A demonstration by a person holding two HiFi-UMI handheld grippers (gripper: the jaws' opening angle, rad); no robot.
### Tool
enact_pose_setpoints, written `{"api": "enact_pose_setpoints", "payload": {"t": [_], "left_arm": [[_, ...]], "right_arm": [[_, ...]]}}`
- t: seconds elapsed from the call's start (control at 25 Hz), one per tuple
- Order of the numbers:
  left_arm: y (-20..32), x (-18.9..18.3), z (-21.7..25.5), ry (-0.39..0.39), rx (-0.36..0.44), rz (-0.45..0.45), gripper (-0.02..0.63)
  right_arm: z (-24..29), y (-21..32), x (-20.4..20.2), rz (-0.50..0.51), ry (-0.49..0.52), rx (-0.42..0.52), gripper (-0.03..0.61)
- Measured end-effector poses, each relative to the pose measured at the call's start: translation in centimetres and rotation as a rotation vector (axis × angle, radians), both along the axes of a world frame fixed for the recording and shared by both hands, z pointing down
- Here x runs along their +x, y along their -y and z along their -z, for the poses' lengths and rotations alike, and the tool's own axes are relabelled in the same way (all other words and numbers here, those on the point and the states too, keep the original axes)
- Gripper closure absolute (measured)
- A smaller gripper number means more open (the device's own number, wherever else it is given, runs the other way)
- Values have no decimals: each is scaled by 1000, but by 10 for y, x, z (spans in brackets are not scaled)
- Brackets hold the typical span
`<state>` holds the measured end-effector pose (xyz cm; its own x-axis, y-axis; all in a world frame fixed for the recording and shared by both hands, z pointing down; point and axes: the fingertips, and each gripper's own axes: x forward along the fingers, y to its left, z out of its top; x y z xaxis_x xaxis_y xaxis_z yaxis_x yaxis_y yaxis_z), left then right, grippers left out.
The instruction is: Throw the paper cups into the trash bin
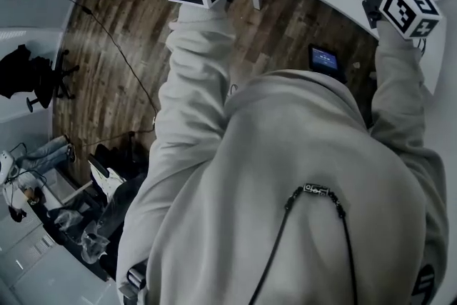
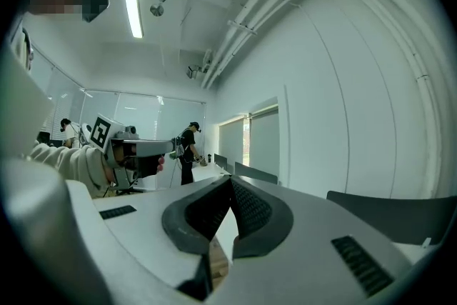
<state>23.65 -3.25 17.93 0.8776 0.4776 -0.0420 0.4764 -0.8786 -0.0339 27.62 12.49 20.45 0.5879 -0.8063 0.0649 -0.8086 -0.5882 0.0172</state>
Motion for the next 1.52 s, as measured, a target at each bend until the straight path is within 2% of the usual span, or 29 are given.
{"api": "enact_pose_setpoints", "payload": {"t": [0.24,0.52,0.76,0.92,1.04,1.24,1.52], "left_arm": [[-27,8,-7,-7,13,-20,611],[-67,31,-11,-1,-28,-52,611],[-106,61,-16,34,5,-52,611],[-125,76,-12,6,7,-50,611],[-147,85,0,-14,-18,-73,611],[-174,126,-19,6,-22,-95,611],[-195,156,-39,13,17,-179,611]], "right_arm": [[-17,-28,7,-14,43,0,560],[-16,-65,20,-33,58,2,560],[-9,-101,41,-55,51,2,560],[-6,-130,49,-69,28,-11,560],[1,-167,54,-86,53,15,560],[-30,-209,82,-103,104,20,560],[-52,-226,97,-158,99,26,560]]}}
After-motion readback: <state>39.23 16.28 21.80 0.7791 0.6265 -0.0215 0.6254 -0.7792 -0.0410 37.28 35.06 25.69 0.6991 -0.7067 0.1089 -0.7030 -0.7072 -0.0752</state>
